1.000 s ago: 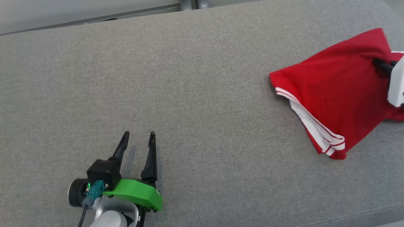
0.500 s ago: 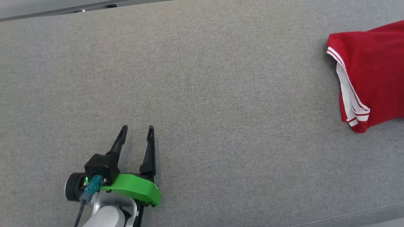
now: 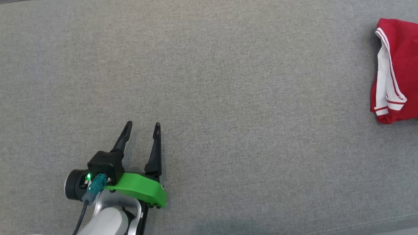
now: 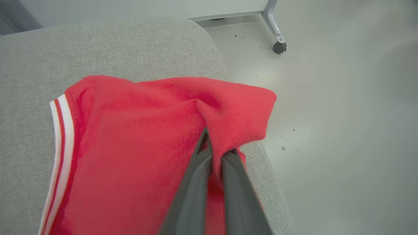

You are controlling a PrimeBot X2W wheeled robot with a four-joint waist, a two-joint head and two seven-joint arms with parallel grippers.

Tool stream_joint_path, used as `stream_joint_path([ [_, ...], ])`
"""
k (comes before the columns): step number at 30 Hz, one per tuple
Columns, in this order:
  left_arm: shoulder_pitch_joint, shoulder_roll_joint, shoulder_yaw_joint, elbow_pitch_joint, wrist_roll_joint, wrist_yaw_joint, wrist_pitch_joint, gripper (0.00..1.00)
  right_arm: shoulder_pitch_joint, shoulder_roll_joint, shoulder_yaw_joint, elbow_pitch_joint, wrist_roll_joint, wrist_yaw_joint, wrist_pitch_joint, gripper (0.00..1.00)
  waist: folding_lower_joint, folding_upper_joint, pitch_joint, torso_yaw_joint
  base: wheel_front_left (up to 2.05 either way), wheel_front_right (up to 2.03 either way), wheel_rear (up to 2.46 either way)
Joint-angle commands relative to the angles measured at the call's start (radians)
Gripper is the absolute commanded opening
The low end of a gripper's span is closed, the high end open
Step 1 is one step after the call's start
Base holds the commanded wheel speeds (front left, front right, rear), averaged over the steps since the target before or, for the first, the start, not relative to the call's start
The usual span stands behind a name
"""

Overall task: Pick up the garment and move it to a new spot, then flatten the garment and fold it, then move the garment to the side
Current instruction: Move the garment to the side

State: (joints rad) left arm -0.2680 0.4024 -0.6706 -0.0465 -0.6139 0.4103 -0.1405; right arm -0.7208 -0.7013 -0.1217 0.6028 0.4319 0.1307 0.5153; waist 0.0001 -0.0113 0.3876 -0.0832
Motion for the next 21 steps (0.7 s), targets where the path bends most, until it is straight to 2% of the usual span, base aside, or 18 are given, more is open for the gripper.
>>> stream_joint_path([
  [1,-0.018,0.004,0.0,-0.002,0.01,0.004,0.004,1.0,0.011,0.004,-0.004,0.017,-0.032,0.0,-0.033,1.0,-0.0001,0.0113,0.01,0.012,0.0,0.0,0.0],
  [4,-0.022,-0.003,-0.005,-0.003,0.013,0.007,0.009,1.0,0.022,0.032,-0.011,0.088,-0.103,0.0,-0.1,1.0,-0.0001,0.0113,0.007,0.02,0.0,0.0,0.0],
  [12,0.003,-0.011,-0.002,0.006,-0.004,0.015,-0.003,1.0,0.045,0.051,-0.047,0.225,-0.219,0.0,-0.248,1.0,-0.0001,0.0113,-0.029,0.027,0.0,0.0,0.0],
  [21,0.017,-0.009,0.001,0.014,-0.02,0.007,-0.015,1.0,0.071,0.053,-0.16,0.362,-0.313,0.0,-0.357,1.0,-0.0001,0.0113,-0.067,0.029,0.0,0.0,0.0],
])
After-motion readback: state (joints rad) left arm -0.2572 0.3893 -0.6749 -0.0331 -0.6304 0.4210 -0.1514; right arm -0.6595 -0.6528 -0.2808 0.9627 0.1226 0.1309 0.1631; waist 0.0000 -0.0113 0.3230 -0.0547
